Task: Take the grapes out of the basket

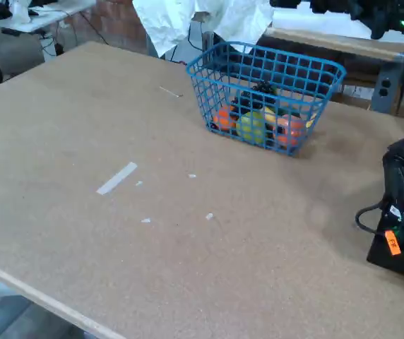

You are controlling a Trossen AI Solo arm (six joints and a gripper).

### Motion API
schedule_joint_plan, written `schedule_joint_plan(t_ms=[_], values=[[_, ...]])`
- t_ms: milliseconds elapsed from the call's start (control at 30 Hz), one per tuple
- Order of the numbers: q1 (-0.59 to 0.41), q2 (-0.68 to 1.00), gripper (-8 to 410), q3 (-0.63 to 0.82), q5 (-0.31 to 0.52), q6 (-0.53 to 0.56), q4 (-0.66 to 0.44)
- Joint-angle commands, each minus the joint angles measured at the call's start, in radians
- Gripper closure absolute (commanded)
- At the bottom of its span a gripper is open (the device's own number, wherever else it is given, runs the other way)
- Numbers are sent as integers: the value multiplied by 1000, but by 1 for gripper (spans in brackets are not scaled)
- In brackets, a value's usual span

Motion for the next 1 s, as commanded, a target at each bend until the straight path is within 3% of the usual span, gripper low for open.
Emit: schedule_joint_plan(t_ms=[0, 167, 267, 567, 767, 967], values=[[-38, 74, 125, 50, -75, 27, -17], [-71, 240, 125, 204, -205, 39, -187], [-71, 351, 125, 301, -207, 16, -259], [-71, 555, 125, 416, -204, 22, -211], [-71, 656, 125, 412, -99, 30, -205], [-71, 721, 125, 406, -101, 98, -201]])
